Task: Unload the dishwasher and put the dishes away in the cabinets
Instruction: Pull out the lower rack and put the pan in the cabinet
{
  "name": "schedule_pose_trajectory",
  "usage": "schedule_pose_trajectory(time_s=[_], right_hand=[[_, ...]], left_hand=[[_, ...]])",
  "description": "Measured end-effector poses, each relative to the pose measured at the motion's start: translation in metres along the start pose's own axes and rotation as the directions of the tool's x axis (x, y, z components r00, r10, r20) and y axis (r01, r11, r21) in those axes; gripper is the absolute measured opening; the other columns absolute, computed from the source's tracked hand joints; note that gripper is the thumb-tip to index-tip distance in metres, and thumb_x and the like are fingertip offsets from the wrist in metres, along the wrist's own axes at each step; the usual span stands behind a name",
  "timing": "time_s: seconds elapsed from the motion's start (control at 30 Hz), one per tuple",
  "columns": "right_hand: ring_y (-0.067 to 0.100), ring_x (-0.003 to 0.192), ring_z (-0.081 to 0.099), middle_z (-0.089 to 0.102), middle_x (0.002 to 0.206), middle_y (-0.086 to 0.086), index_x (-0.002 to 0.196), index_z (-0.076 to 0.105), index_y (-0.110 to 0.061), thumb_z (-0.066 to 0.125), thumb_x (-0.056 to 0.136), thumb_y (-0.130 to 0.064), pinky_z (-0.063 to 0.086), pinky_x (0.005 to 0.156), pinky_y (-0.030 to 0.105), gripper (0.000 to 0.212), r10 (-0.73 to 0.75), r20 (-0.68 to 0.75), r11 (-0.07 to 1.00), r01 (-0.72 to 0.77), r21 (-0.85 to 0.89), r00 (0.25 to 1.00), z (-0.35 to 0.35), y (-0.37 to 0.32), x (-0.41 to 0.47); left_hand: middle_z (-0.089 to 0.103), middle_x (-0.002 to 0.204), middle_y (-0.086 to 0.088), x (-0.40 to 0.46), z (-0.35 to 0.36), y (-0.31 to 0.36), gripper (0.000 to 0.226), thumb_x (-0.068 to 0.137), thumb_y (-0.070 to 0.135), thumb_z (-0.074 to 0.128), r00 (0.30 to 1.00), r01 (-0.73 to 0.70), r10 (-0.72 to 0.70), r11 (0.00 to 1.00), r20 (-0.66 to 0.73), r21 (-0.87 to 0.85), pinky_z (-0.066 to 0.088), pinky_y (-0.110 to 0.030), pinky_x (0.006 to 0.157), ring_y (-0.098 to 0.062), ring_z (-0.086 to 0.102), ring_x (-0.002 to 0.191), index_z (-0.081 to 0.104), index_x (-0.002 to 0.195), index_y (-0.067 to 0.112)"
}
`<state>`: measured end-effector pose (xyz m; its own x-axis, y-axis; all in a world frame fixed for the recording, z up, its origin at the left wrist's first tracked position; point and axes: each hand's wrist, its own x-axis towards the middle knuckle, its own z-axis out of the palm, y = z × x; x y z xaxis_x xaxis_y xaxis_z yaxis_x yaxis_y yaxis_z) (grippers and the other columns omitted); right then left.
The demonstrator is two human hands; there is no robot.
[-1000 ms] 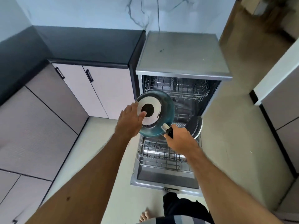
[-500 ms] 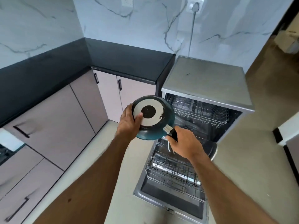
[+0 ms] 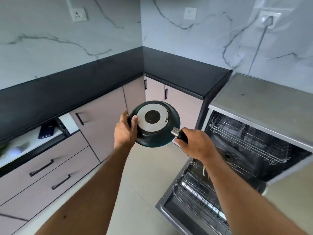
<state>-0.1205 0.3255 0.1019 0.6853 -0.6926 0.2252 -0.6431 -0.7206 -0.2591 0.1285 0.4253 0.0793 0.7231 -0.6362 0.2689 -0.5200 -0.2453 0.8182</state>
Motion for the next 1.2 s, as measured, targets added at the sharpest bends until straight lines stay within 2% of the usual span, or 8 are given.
schedule_pose_trajectory(time_s=[0.13,0.37,0.57,0.67,0.83,0.93,1.07,1.2], right_hand=[[0.023,0.076,0.067,0.069,0.085,0.001,0.106,0.057,-0.017,0.054,0.094,-0.051,0.055,0.070,0.034,0.036,-0.095,-0.008,0.995,0.095,-0.042,0.995,0.009,-0.020,0.025],[0.029,0.077,0.065,0.069,0.090,0.003,0.103,0.053,-0.018,0.052,0.094,-0.050,0.049,0.068,0.035,0.033,-0.140,-0.031,0.989,0.138,-0.050,0.990,0.032,-0.067,0.097],[0.029,0.085,0.065,0.069,0.094,0.004,0.104,0.053,-0.019,0.051,0.094,-0.049,0.037,0.064,0.028,0.032,-0.170,0.002,0.985,0.170,-0.039,0.985,0.057,-0.117,0.177],[0.029,0.087,0.065,0.069,0.095,0.003,0.101,0.051,-0.019,0.051,0.094,-0.049,0.035,0.064,0.028,0.031,-0.193,-0.001,0.981,0.193,-0.037,0.981,0.066,-0.144,0.210],[0.027,0.080,0.064,0.068,0.093,0.004,0.099,0.050,-0.019,0.051,0.095,-0.048,0.036,0.062,0.027,0.030,-0.238,-0.030,0.971,0.237,-0.021,0.971,0.073,-0.186,0.264],[0.029,0.078,0.063,0.066,0.089,0.005,0.099,0.050,-0.019,0.051,0.095,-0.049,0.038,0.061,0.029,0.031,-0.239,-0.051,0.971,0.239,-0.018,0.970,0.075,-0.208,0.293],[0.029,0.080,0.064,0.063,0.084,0.002,0.098,0.047,-0.023,0.052,0.094,-0.050,0.041,0.060,0.029,0.028,-0.268,-0.047,0.963,0.268,-0.021,0.962,0.079,-0.228,0.332],[0.031,0.082,0.065,0.067,0.086,0.005,0.102,0.048,-0.022,0.052,0.093,-0.052,0.040,0.057,0.030,0.032,-0.303,-0.055,0.953,0.301,-0.034,0.951,0.090,-0.234,0.371]], left_hand=[[0.065,0.128,-0.006,0.008,-0.030,-0.016,0.066,0.090,0.060,0.055,0.991,0.108,-0.112,0.992,-0.071,-0.058,0.049,-0.038,0.102,-0.022,0.062,0.114,0.045,0.141,0.019],[0.066,0.126,-0.003,0.057,-0.070,-0.051,0.068,0.086,0.064,0.057,0.980,0.109,-0.115,0.993,-0.163,-0.046,0.053,-0.040,0.098,-0.019,0.065,0.109,0.049,0.137,0.019],[0.071,0.102,0.002,0.125,-0.108,-0.097,0.057,0.085,0.069,0.048,0.976,0.124,-0.119,0.992,-0.184,0.021,0.054,-0.039,0.090,-0.014,0.066,0.095,0.066,0.114,0.023],[0.069,0.108,0.000,0.153,-0.129,-0.113,0.058,0.086,0.069,0.049,0.976,0.139,-0.127,0.988,-0.177,0.061,0.052,-0.039,0.093,-0.017,0.064,0.102,0.063,0.120,0.025],[0.066,0.122,-0.009,0.206,-0.167,-0.127,0.059,0.092,0.057,0.053,0.975,0.090,-0.061,0.987,-0.212,0.132,0.047,-0.036,0.101,-0.023,0.061,0.114,0.060,0.131,0.012],[0.066,0.122,-0.009,0.234,-0.184,-0.135,0.062,0.092,0.061,0.049,0.966,0.108,-0.075,0.986,-0.247,0.123,0.049,-0.039,0.100,-0.023,0.061,0.114,0.060,0.130,0.013],[0.068,0.108,-0.002,0.265,-0.195,-0.146,0.061,0.090,0.068,0.041,0.946,0.118,-0.080,0.988,-0.314,0.104,0.053,-0.038,0.089,-0.019,0.064,0.102,0.063,0.119,0.020],[0.067,0.121,-0.003,0.287,-0.197,-0.156,0.060,0.093,0.063,0.043,0.918,0.152,-0.132,0.988,-0.374,0.026,0.050,-0.040,0.099,-0.018,0.061,0.113,0.061,0.129,0.019]])
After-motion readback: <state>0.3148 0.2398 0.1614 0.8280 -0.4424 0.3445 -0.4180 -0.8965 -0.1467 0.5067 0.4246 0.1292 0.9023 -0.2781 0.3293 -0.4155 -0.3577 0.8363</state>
